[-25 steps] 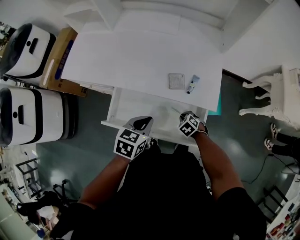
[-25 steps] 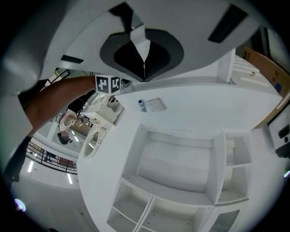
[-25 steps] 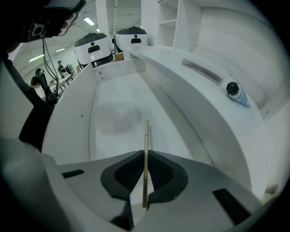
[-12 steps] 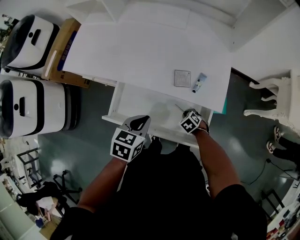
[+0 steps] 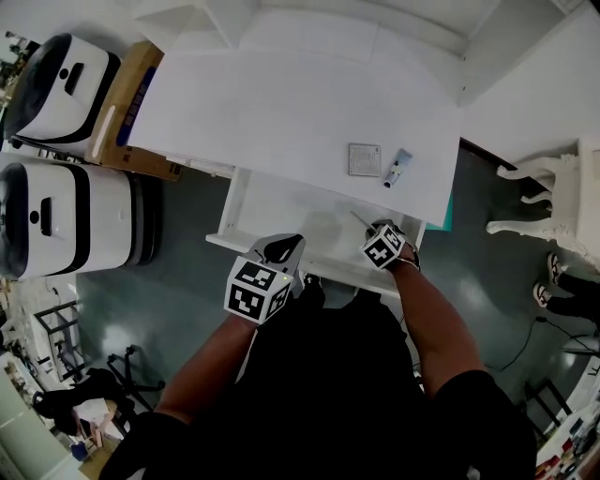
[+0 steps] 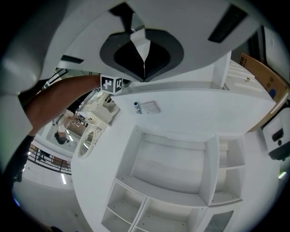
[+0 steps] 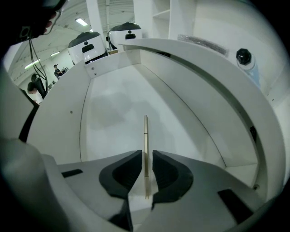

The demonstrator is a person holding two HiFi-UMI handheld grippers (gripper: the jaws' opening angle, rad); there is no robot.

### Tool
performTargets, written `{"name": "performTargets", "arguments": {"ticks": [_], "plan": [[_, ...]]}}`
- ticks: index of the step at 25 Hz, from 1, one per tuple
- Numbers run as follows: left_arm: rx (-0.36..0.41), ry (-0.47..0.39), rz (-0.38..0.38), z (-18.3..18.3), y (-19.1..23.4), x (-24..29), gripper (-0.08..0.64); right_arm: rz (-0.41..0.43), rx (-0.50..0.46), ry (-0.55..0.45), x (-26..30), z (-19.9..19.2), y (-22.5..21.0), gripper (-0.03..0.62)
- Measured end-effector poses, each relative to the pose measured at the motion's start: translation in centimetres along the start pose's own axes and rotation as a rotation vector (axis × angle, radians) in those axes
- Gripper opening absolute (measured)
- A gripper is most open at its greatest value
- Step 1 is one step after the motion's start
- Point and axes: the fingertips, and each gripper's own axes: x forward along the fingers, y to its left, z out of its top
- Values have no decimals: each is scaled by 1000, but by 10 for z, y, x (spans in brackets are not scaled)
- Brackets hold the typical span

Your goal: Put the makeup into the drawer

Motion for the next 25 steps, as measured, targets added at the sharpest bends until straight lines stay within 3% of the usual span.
{"name": "performTargets", "arguments": {"ticks": [4, 7, 14, 21, 25], "plan": [[11, -3, -14, 2, 0, 5, 11, -29, 45, -42, -17, 6, -5, 67], [16, -12, -33, 5, -4, 10, 11, -36, 131, -112, -40, 16, -8, 67], [43, -56, -73, 20, -14, 9, 11, -28, 388, -411, -142, 63, -15, 67], [70, -124, -99, 44, -26, 0, 11, -7, 497, -648, -236, 87, -4, 44], [87, -159, -115, 56, -35, -6, 11, -37, 507, -742, -277, 90, 1, 31]]}}
